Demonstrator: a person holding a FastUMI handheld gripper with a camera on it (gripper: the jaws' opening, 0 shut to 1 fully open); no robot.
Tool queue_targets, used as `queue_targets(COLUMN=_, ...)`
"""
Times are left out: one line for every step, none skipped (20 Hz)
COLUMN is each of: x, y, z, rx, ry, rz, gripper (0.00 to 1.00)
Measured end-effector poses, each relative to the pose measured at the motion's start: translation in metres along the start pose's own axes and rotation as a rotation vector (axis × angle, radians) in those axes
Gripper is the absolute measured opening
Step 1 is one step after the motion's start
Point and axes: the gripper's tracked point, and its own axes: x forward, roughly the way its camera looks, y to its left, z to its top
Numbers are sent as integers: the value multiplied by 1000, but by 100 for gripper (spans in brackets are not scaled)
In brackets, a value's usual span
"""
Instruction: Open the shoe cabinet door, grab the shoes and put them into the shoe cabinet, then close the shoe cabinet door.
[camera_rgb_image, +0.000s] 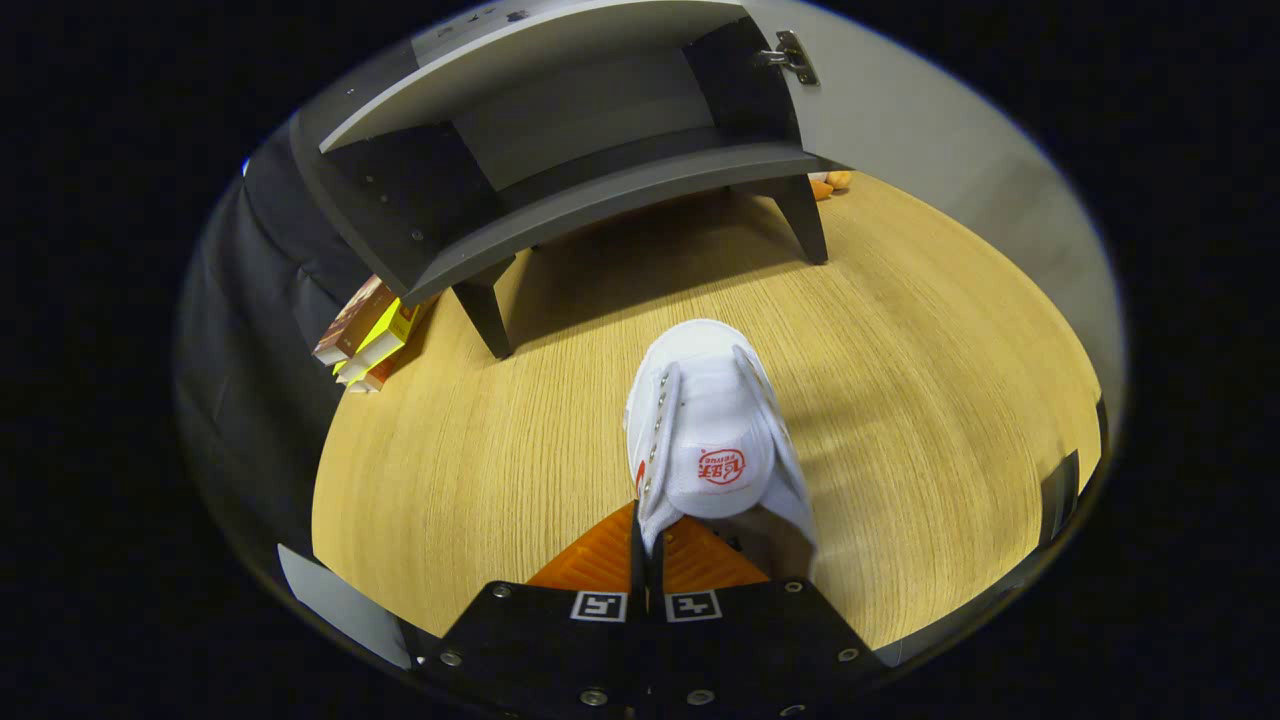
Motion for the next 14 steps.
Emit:
queue_targets(x=-5, y=3, z=5, rx=3, ry=-10, rz=4, gripper=0)
queue_targets(x=-10, y=6, z=10, rx=5, ry=-18, rz=11, gripper=0)
queue_targets(x=-15, y=10, z=16, rx=3, ry=-32, rz=15, gripper=0)
queue_targets(x=-21, y=11, z=22, rx=-5, ry=-45, rz=11, gripper=0)
queue_targets(x=-24, y=15, z=24, rx=-14, ry=-51, rz=12, gripper=0)
queue_targets(x=-28, y=19, z=26, rx=-13, ry=-56, rz=19, gripper=0)
queue_targets(x=-33, y=23, z=27, rx=-13, ry=-61, rz=22, gripper=0)
queue_targets(x=-38, y=24, z=28, rx=-19, ry=-68, rz=18, gripper=0)
queue_targets(x=-44, y=28, z=28, rx=-26, ry=-75, rz=15, gripper=0)
queue_targets(x=-52, y=33, z=31, rx=-26, ry=-83, rz=17, gripper=0)
queue_targets(x=-59, y=39, z=35, rx=-23, ry=-95, rz=22, gripper=0)
queue_targets(x=-68, y=44, z=40, rx=-22, ry=-108, rz=28, gripper=0)
queue_targets(x=-77, y=50, z=45, rx=-21, ry=-125, rz=33, gripper=0)
queue_targets(x=-86, y=55, z=52, rx=-23, ry=-142, rz=35, gripper=0)
